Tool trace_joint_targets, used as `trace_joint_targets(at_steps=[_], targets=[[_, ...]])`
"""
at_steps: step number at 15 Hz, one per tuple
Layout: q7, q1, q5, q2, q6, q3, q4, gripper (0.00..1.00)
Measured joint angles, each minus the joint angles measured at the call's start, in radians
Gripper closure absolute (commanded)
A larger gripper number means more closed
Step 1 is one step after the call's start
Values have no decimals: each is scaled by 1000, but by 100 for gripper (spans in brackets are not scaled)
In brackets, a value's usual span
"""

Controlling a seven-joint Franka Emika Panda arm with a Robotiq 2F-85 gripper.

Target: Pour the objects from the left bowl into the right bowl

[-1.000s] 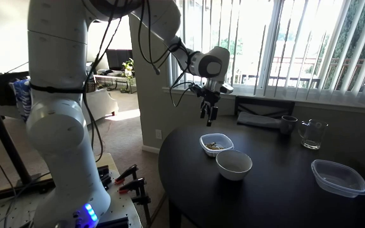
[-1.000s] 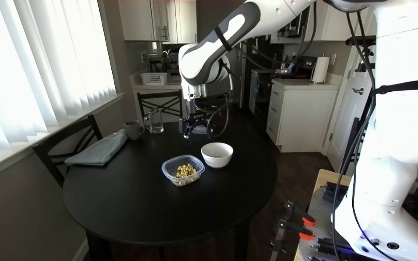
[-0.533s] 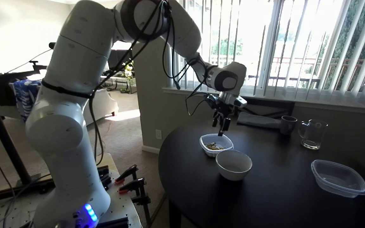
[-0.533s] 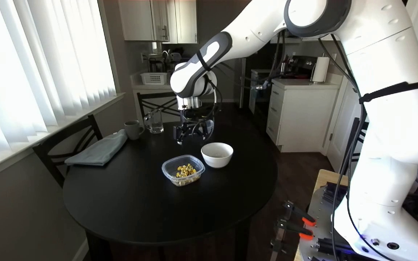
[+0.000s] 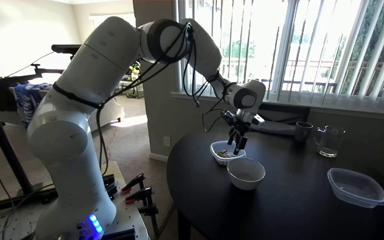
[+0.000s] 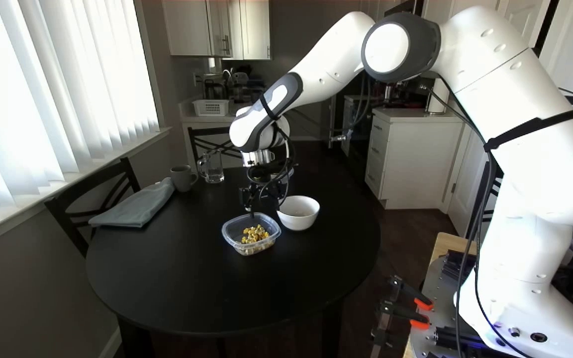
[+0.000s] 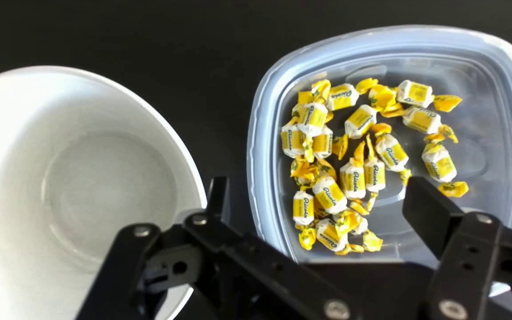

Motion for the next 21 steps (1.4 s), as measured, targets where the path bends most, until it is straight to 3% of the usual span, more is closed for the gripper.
trace_joint_targets(at_steps=[10,11,12,21], targets=[[18,22,0,128,-32,-13,95,0],[18,24,0,131,-32,-14,97,25],[19,25,0,134,-32,-14,97,26],[30,36,-4,137,-32,-28,112,85]])
